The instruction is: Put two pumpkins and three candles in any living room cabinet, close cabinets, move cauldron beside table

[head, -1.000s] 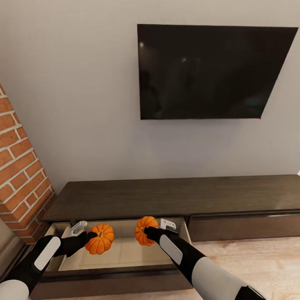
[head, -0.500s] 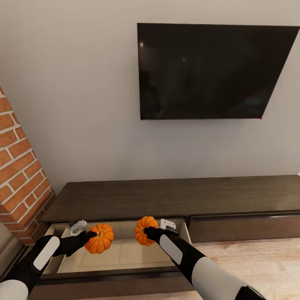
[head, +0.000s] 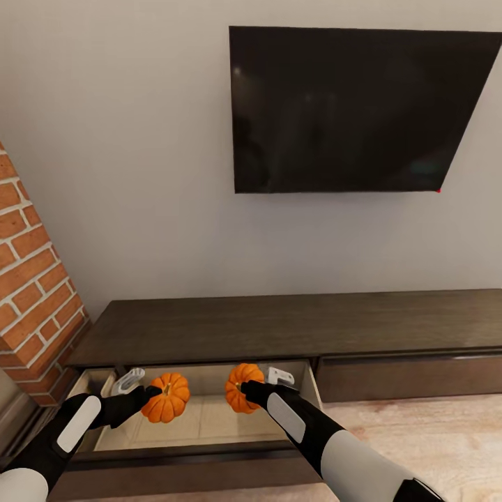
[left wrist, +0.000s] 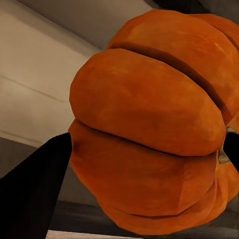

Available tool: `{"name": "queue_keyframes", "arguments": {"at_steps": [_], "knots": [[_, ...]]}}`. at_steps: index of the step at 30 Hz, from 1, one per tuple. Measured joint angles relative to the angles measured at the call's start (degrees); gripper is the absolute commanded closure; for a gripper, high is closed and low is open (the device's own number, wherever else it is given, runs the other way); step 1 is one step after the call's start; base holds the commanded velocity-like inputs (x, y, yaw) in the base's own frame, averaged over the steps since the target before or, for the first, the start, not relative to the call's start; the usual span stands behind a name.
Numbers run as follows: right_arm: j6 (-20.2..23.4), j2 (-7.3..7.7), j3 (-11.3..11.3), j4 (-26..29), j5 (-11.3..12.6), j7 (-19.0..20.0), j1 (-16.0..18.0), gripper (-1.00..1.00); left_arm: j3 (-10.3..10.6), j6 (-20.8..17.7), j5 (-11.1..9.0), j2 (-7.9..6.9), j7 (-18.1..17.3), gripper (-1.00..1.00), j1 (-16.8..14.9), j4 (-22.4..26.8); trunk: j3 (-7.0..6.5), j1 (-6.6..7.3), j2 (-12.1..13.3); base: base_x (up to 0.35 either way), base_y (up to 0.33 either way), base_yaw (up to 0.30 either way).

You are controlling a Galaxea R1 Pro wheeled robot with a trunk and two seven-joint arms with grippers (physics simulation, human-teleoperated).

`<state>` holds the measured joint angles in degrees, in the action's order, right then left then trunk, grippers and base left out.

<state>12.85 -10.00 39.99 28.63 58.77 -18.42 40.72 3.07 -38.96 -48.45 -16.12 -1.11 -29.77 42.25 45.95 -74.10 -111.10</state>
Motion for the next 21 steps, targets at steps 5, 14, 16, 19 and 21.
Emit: {"name": "queue_keyframes", "arguments": {"at_steps": [5,14,16,19,21], "knots": [[2.5,0.00,-0.1,-0.1,-0.2,0.0,0.0,1.00,0.6,4.2,0.3,0.08,0.6,1.00,0.0,-0.5,0.90,-1.10,-2.0,0.000,0.000,0.000],[2.9,0.00,-0.1,-0.1,-0.3,-0.5,0.0,1.00,0.8,4.8,0.3,0.18,0.8,1.00,0.0,-0.6,2.51,-3.08,-5.6,0.000,0.000,0.000],[2.8,0.00,-0.1,-0.1,-0.3,-0.4,0.0,1.00,0.8,4.8,0.3,0.16,0.8,1.00,0.0,-0.6,2.87,-3.52,-6.4,0.000,0.000,0.000],[2.8,0.00,-0.1,-0.1,-0.3,-0.3,0.0,1.00,0.8,4.9,0.3,0.18,0.8,1.00,0.0,-0.6,3.41,-4.17,-7.6,0.000,0.000,0.000],[2.8,0.00,-0.1,-0.1,-0.3,-0.3,0.0,1.00,0.8,4.9,0.3,0.18,0.8,1.00,0.0,-0.6,3.77,-4.61,-8.4,0.000,0.000,0.000]]}}
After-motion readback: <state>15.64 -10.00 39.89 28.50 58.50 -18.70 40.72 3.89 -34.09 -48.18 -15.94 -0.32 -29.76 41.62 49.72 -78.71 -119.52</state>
